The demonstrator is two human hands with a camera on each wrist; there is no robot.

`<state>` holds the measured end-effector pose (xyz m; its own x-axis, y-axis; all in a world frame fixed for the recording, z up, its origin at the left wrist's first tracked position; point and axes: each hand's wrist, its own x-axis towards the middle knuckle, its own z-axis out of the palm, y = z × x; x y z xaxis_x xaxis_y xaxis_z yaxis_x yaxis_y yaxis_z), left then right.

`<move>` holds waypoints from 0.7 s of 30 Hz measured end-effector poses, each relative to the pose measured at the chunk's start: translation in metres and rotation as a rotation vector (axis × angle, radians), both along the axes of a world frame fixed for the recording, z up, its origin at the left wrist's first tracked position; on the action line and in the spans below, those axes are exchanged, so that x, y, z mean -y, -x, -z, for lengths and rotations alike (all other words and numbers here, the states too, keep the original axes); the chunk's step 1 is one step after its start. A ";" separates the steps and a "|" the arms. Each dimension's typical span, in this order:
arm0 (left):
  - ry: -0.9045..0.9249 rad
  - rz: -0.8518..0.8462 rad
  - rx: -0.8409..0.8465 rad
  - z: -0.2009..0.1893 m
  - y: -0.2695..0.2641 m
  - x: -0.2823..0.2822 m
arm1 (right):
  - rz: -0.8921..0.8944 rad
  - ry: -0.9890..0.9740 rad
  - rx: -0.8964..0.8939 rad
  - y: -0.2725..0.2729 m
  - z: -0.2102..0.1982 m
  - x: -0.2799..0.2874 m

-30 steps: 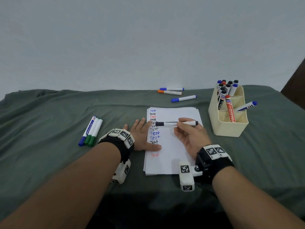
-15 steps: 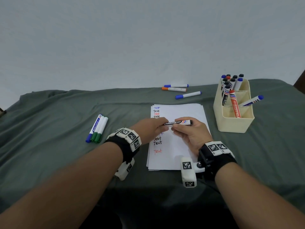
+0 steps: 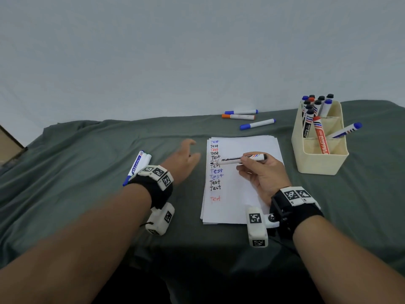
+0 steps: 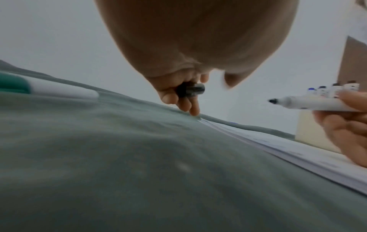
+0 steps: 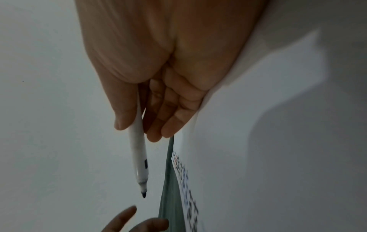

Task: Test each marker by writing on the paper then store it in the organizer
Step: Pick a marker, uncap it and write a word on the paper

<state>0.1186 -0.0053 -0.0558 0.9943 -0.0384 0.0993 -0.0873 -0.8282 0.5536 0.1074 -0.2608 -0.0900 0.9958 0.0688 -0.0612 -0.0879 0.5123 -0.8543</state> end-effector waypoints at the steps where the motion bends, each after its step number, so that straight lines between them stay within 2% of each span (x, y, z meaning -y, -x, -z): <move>1: -0.056 -0.042 0.016 0.000 -0.003 -0.010 | -0.001 0.003 0.001 0.000 0.000 0.000; 5: -0.392 -0.068 -0.033 -0.005 -0.016 -0.049 | -0.006 0.015 0.005 0.000 0.000 0.000; 6: -0.425 -0.066 -0.033 -0.007 -0.020 -0.057 | -0.006 0.017 0.006 0.000 0.000 0.000; 13: -0.403 0.045 -0.016 -0.016 -0.028 -0.059 | 0.001 0.027 0.017 0.000 0.000 -0.001; 17: -0.554 0.075 -0.054 -0.016 -0.037 -0.053 | -0.006 0.022 0.021 0.000 0.000 -0.001; 21: -0.536 0.063 -0.081 -0.010 -0.041 -0.053 | -0.010 0.027 0.020 0.000 0.001 -0.001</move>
